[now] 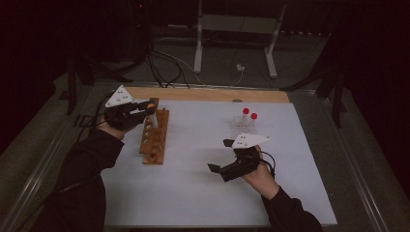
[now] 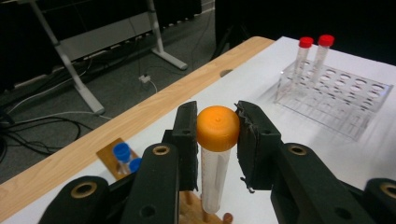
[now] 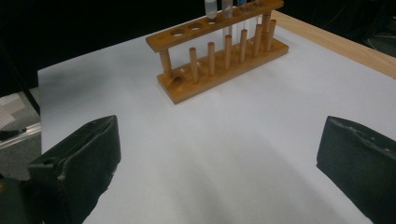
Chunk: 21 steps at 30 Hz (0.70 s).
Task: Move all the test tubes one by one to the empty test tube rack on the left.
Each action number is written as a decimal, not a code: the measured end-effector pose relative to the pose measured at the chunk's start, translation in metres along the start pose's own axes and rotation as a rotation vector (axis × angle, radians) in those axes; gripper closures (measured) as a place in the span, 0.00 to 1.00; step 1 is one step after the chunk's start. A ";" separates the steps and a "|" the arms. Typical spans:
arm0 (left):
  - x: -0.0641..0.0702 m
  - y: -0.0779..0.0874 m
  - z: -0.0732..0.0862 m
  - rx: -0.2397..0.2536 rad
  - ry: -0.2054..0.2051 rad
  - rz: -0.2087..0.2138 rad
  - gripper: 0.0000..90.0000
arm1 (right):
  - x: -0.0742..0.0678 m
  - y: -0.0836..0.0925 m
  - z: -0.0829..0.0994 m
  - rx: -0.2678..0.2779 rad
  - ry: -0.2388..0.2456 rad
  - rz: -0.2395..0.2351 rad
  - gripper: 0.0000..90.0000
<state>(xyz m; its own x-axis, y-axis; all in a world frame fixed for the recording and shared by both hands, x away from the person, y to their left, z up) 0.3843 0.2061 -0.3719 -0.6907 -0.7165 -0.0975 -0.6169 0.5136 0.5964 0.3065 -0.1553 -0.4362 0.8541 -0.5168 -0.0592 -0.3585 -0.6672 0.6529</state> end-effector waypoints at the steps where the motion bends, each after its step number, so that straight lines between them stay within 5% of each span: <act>1: -0.002 0.000 0.001 -0.001 0.004 -0.003 0.80 | 0.000 0.000 0.000 0.000 0.000 -0.001 0.00; 12: -0.015 -0.008 0.015 -0.018 0.045 -0.047 0.80 | 0.000 0.000 0.001 -0.005 0.000 -0.005 0.00; 21: -0.019 -0.024 0.032 -0.044 0.076 -0.042 0.80 | 0.000 0.000 0.001 -0.006 0.000 -0.007 0.00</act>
<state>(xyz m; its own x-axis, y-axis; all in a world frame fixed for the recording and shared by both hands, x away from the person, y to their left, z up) 0.3995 0.2226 -0.4099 -0.6328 -0.7717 -0.0630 -0.6262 0.4622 0.6279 0.3064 -0.1558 -0.4367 0.8564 -0.5123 -0.0641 -0.3503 -0.6678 0.6567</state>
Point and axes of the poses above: each handheld gripper's, and its own axes: y roughly backward along the jaws, z roughly out of its underside, x roughly to its right, the point moved 1 cm from there along -y, roughly forward along the jaws, and after that the axes turned 12 degrees about -x, right-handed, at the moved point
